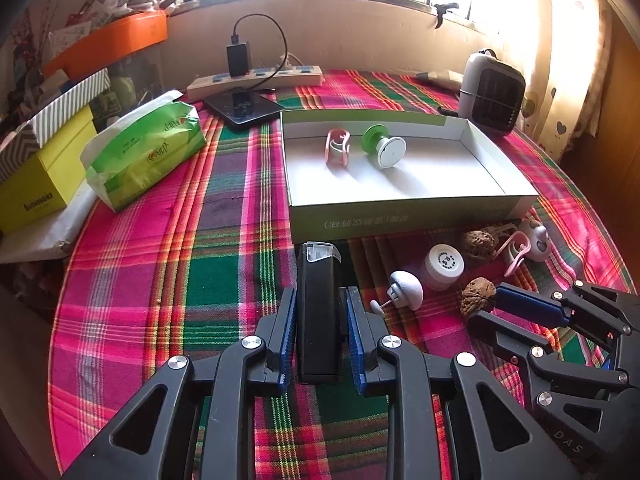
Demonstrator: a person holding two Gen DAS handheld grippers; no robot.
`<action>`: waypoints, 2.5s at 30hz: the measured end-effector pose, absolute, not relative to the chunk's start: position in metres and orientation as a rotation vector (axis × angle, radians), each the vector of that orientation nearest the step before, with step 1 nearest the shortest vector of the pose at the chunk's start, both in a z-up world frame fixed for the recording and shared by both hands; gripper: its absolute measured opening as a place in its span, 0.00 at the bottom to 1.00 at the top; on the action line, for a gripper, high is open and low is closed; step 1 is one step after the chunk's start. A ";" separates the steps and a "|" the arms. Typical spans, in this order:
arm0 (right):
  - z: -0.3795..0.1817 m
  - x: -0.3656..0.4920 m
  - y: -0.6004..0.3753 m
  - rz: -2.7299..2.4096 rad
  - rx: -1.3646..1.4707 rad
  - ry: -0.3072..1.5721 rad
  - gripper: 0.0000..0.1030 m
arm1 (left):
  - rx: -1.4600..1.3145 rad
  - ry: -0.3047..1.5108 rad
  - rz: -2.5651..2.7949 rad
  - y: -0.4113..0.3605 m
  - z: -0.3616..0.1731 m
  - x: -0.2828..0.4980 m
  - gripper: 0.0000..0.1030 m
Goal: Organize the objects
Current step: 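Close the left tool on the black case while the right tool closes on the walnut, then lift the black case with the left tool while the right tool lifts the walnut toward the box, then carry the black case over the box with the left tool while the right tool carries the walnut there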
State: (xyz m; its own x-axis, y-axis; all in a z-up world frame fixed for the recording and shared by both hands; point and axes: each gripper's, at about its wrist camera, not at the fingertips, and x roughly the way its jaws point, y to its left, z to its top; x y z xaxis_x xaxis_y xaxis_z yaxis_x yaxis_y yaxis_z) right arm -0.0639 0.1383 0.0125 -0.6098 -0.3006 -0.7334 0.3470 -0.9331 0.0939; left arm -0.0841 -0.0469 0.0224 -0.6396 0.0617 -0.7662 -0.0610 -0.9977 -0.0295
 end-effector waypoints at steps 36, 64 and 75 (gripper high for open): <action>0.023 -0.074 0.143 -2.587 1.151 0.043 0.29 | -1.281 0.006 2.771 -0.040 0.038 -0.084 0.21; 0.059 -0.124 0.159 -2.638 1.093 -0.021 0.29 | -1.327 -0.047 2.715 -0.044 0.058 -0.163 0.21; 0.053 -0.142 0.166 -2.631 1.127 -0.043 0.29 | -1.381 -0.066 2.694 -0.042 0.044 -0.193 0.21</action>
State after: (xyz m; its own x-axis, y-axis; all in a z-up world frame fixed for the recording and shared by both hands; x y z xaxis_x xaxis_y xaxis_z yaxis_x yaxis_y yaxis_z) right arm -0.1423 0.1658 0.0528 -0.6575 -0.2649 -0.7054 0.2415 -0.9609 0.1356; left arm -0.1927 -0.0420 0.0443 -0.5789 0.1207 -0.8064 -0.0810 -0.9926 -0.0904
